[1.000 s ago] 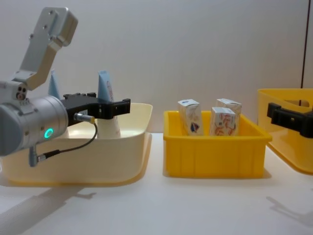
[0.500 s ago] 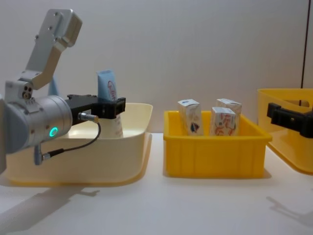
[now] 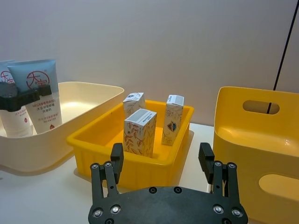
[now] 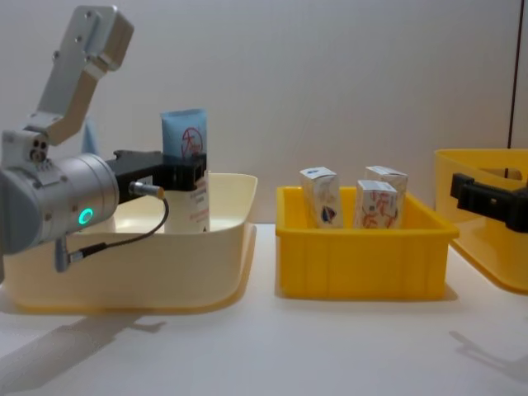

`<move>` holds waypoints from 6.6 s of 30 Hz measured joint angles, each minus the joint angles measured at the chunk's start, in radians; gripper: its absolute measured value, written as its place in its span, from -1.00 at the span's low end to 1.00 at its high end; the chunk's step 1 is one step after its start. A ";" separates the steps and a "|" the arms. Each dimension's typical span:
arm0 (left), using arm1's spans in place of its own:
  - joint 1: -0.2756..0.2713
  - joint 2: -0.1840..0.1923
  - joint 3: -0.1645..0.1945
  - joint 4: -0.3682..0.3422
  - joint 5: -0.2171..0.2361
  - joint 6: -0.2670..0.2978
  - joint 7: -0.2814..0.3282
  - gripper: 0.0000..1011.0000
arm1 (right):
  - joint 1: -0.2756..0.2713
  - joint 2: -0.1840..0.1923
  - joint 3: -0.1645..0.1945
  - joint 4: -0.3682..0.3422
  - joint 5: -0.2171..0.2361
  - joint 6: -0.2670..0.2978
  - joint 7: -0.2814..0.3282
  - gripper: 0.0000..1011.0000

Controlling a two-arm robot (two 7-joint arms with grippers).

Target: Bimanual collaborative sorting of washing and personal care products

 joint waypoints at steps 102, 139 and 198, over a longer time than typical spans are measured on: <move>-0.150 -0.069 0.109 0.115 -0.332 -0.120 -0.588 -0.55 | 0.147 -0.022 -0.129 0.036 -0.153 0.109 0.042 0.98; -0.149 -0.070 0.109 0.115 -0.332 -0.120 -0.588 -0.39 | 0.231 -0.118 -0.188 0.132 -0.253 0.083 -0.019 0.26; -0.149 -0.069 0.109 0.115 -0.332 -0.120 -0.588 0.98 | 0.376 -0.128 0.117 0.326 -0.385 0.019 -0.337 0.02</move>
